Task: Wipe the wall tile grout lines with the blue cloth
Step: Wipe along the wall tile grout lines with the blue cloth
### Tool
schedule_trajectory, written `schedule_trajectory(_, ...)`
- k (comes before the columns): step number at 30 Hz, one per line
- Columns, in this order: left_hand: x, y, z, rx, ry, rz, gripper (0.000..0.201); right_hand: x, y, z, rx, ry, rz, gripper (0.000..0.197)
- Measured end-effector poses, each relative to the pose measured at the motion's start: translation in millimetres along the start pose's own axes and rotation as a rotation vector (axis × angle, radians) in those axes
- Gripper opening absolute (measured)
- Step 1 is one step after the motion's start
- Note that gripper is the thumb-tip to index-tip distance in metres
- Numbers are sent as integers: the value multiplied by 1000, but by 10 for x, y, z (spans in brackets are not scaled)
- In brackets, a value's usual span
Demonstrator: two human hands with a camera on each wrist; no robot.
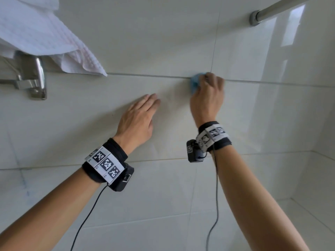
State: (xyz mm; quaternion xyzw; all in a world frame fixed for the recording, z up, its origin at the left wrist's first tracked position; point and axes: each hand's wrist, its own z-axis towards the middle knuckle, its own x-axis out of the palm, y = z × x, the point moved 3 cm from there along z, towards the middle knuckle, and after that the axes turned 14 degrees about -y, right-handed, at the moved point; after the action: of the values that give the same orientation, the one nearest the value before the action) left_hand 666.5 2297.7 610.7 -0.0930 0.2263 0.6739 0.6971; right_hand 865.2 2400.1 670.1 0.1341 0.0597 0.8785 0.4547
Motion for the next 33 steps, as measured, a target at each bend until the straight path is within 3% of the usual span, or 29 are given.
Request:
schedule_trajectory(2,5,-57,8,-15,-8,-12,72,-1,169,-71,-186,103,45,32)
schedule_trajectory(4,8,-100,14,-38,-8,-13,70,-63,67,26,-279,182,44,31)
schedule_trajectory(6,5,-131,15,-61,-5,-11,68,-173,-196,155,-222,179,-11,26)
schedule_trajectory(9,10,-157,21,-79,14,-3,67,-244,-489,175,-85,125,-38,47)
schedule_trajectory(13,18,-127,-9,-64,7,-2,70,-86,-240,-15,68,86,-61,22)
schedule_trajectory(22,-87,50,-243,-81,-39,-7,65,-75,-115,-2,57,104,16,21)
schedule_trajectory(27,-237,384,-348,-127,-93,34,66,18,453,-120,-65,105,81,18)
schedule_trajectory(33,-567,918,-618,-189,-112,90,66,262,1295,-374,-94,87,83,17)
